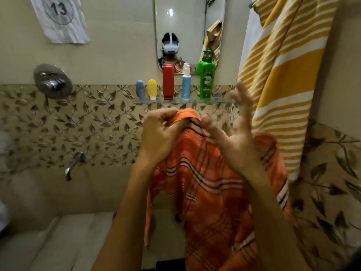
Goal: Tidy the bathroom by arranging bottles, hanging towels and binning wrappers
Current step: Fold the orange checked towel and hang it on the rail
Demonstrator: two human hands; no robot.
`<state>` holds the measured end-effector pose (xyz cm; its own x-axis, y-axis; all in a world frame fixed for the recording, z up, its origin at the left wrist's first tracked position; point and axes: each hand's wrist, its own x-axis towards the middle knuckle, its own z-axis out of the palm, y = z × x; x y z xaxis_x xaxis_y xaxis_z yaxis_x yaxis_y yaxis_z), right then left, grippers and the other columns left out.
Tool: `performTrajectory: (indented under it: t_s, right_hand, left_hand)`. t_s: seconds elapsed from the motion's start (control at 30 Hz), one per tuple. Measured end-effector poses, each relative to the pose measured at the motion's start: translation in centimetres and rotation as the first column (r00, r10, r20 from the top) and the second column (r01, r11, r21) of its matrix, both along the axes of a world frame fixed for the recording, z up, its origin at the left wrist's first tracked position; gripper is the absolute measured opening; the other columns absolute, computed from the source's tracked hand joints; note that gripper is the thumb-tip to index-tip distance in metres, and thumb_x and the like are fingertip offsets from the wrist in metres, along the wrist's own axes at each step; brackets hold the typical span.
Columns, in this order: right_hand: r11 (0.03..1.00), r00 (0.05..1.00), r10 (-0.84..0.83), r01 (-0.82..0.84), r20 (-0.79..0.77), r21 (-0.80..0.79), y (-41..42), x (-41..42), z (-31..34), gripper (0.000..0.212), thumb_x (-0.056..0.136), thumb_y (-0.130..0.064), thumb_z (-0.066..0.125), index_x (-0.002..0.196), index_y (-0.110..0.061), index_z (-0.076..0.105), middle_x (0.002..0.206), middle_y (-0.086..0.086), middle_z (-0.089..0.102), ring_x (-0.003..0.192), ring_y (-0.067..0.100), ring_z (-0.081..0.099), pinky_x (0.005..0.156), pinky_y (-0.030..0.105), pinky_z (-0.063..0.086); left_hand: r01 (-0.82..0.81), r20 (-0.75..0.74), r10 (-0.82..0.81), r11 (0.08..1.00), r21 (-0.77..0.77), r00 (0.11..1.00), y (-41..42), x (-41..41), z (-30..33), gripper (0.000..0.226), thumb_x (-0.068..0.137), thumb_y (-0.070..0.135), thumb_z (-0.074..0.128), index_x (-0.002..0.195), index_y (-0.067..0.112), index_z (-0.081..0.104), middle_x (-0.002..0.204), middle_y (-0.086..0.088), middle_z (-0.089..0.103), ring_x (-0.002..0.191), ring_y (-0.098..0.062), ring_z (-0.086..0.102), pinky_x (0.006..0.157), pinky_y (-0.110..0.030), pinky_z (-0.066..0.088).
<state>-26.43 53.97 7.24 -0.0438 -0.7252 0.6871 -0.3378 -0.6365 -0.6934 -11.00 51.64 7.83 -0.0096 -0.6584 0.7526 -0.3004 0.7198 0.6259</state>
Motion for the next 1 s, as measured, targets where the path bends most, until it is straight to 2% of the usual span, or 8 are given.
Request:
performTrajectory:
  t_s: [0.13, 0.23, 0.37, 0.47, 0.53, 0.63, 0.83, 1.0]
  right_hand:
    - [0.922, 0.904, 0.364, -0.315, -0.225, 0.227, -0.6, 0.7, -1.1, 0.04, 0.081, -0.042, 0.06, 0.117, -0.025, 0.053, 0.106, -0.017, 0.061, 0.1, -0.004, 0.058, 0.09, 0.021, 0.047]
    - [0.93, 0.908, 0.347, -0.3, -0.236, 0.214, -1.8, 0.1, -2.4, 0.018, 0.084, -0.03, 0.064, 0.102, -0.028, 0.064, 0.096, -0.015, 0.067, 0.094, -0.004, 0.062, 0.086, 0.015, 0.046]
    - [0.946, 0.936, 0.257, -0.193, -0.242, 0.26, -2.6, -0.4, -5.2, 0.018, 0.088, -0.017, 0.057, 0.096, -0.009, 0.071, 0.092, 0.006, 0.073, 0.088, 0.011, 0.065, 0.082, 0.032, 0.05]
    - [0.922, 0.976, 0.203, -0.165, -0.074, 0.35, -2.7, -0.1, -6.6, 0.026, 0.096, -0.015, 0.05, 0.075, -0.012, 0.065, 0.062, -0.014, 0.066, 0.06, -0.004, 0.057, 0.059, 0.015, 0.046]
    - [0.924, 0.991, 0.09, -0.119, 0.098, 0.364, -3.1, -0.5, -7.6, 0.034, 0.097, -0.02, 0.046, 0.067, -0.011, 0.057, 0.051, -0.017, 0.055, 0.051, -0.005, 0.048, 0.052, 0.011, 0.039]
    - [0.926, 0.956, -0.07, -0.043, 0.284, 0.374, -3.7, -1.3, -9.0, 0.039, 0.098, -0.025, 0.045, 0.084, 0.008, 0.06, 0.072, 0.001, 0.059, 0.067, 0.011, 0.053, 0.064, 0.025, 0.044]
    - [0.941, 0.739, -0.197, -0.041, 0.644, 0.335, -3.5, -2.9, -11.0, 0.029, 0.097, -0.009, 0.047, 0.073, -0.02, 0.059, 0.056, -0.017, 0.062, 0.06, -0.002, 0.055, 0.063, 0.015, 0.049]
    - [0.929, 0.79, -0.267, 0.059, 0.553, 0.365, -3.3, -5.9, -11.5, 0.034, 0.097, 0.003, 0.036, 0.079, -0.019, 0.054, 0.057, -0.015, 0.063, 0.052, -0.007, 0.056, 0.059, 0.01, 0.046]
  left_hand:
    - [0.077, 0.116, -0.082, 0.996, 0.044, 0.99, -0.2, -0.4, -0.7, 0.009, 0.076, 0.02, 0.064, 0.068, 0.019, 0.067, 0.059, 0.009, 0.062, 0.056, -0.002, 0.052, 0.054, -0.017, 0.04]
    - [0.108, 0.152, -0.126, 0.987, 0.121, 0.98, -0.5, -0.1, -2.8, 0.013, 0.073, 0.013, 0.06, 0.075, 0.004, 0.07, 0.067, -0.003, 0.067, 0.062, -0.002, 0.055, 0.058, -0.018, 0.042]
    - [0.332, -0.003, -0.348, 0.891, 0.311, 0.937, -0.5, -0.1, -6.5, 0.005, 0.087, 0.015, 0.058, 0.085, 0.013, 0.062, 0.074, 0.006, 0.064, 0.069, 0.0, 0.06, 0.064, -0.017, 0.047]
    - [0.404, -0.133, -0.398, 0.743, 0.533, 0.908, 0.4, 0.3, -9.6, 0.009, 0.092, 0.024, 0.053, 0.095, 0.017, 0.05, 0.06, 0.003, 0.059, 0.049, -0.008, 0.053, 0.047, -0.019, 0.042]
    - [0.363, -0.079, -0.397, 0.717, 0.595, 0.915, 0.4, 1.0, -11.9, 0.014, 0.093, 0.023, 0.054, 0.098, 0.011, 0.049, 0.061, 0.001, 0.054, 0.05, -0.007, 0.047, 0.047, -0.019, 0.038]
    - [0.194, 0.172, -0.363, 0.774, 0.603, 0.916, -0.6, 2.1, -16.1, 0.015, 0.091, 0.027, 0.05, 0.092, 0.014, 0.056, 0.077, -0.002, 0.057, 0.069, -0.006, 0.052, 0.064, -0.025, 0.041]
    - [-0.358, 0.562, -0.081, 0.694, 0.625, 0.823, -2.3, 5.3, -22.4, 0.023, 0.078, 0.003, 0.044, 0.093, 0.018, 0.054, 0.101, -0.014, 0.06, 0.099, -0.033, 0.056, 0.082, -0.039, 0.044]
    - [-0.331, 0.556, -0.101, 0.711, 0.621, 0.825, -2.7, 8.8, -20.8, 0.022, 0.067, 0.002, 0.042, 0.084, 0.005, 0.055, 0.089, -0.016, 0.058, 0.093, -0.033, 0.056, 0.07, -0.03, 0.033]
